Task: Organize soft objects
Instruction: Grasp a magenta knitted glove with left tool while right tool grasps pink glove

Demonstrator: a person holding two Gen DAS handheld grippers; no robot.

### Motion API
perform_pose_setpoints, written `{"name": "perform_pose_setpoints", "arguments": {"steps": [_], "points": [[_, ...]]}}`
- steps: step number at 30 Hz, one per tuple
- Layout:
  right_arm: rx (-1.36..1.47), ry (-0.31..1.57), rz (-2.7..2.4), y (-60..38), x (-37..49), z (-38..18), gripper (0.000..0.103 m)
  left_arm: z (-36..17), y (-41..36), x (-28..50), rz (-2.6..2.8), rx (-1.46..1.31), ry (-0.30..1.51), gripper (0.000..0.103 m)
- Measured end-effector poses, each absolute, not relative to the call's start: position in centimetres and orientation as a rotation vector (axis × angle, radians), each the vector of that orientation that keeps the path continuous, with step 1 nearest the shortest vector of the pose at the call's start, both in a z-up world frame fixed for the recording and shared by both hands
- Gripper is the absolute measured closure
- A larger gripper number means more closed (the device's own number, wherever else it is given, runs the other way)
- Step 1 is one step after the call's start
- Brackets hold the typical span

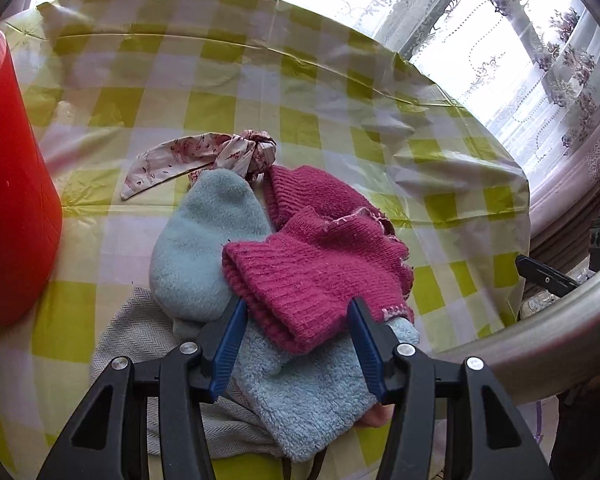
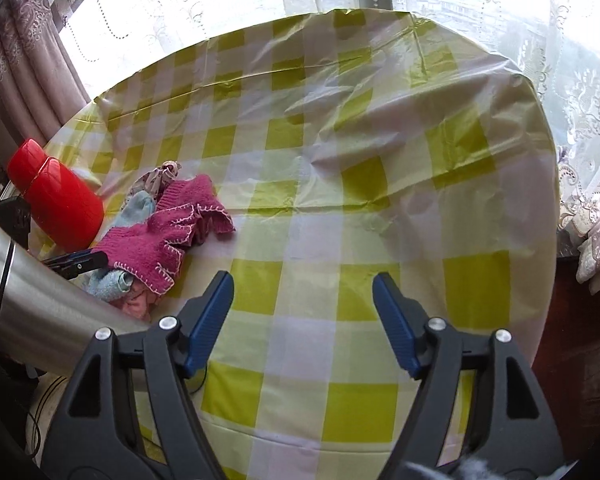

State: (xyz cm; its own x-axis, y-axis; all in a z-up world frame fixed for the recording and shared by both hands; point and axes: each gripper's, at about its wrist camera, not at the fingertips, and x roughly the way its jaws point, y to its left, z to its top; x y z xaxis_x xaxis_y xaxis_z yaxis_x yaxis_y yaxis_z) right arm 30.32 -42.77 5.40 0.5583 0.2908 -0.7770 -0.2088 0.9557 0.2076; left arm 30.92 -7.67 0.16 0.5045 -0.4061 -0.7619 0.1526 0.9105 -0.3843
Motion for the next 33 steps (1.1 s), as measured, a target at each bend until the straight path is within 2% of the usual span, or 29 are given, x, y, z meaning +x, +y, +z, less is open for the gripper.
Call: {"name": "perform_pose_setpoints", "arguments": {"steps": [4,6,12,23,33], "points": [[0.09,0.954,0.357,-41.3,33.5,4.5,0.026,0.0,-8.6,32.1,-0.344,-0.245,0.996,0.053],[0.062,0.964,0.393,-40.0,34.8,4.0,0.026,-0.2,-9.0,32.5,-0.338,-0.212,0.997,0.064],[0.066,1.032,0.52,-36.2,38.9,2.4,0.025,-0.4,-9.5,33.0,-0.361,-0.177,0.973,0.086],[0.078,1.156,0.657,-30.5,45.1,-0.8,0.024,3.3,-6.9,31.1,-0.381,-0.272,0.854,0.087],[0.018,1.225,0.76,-26.4,46.4,-3.0,0.024,5.6,-5.9,29.6,-0.374,-0.28,0.78,0.087]]}}
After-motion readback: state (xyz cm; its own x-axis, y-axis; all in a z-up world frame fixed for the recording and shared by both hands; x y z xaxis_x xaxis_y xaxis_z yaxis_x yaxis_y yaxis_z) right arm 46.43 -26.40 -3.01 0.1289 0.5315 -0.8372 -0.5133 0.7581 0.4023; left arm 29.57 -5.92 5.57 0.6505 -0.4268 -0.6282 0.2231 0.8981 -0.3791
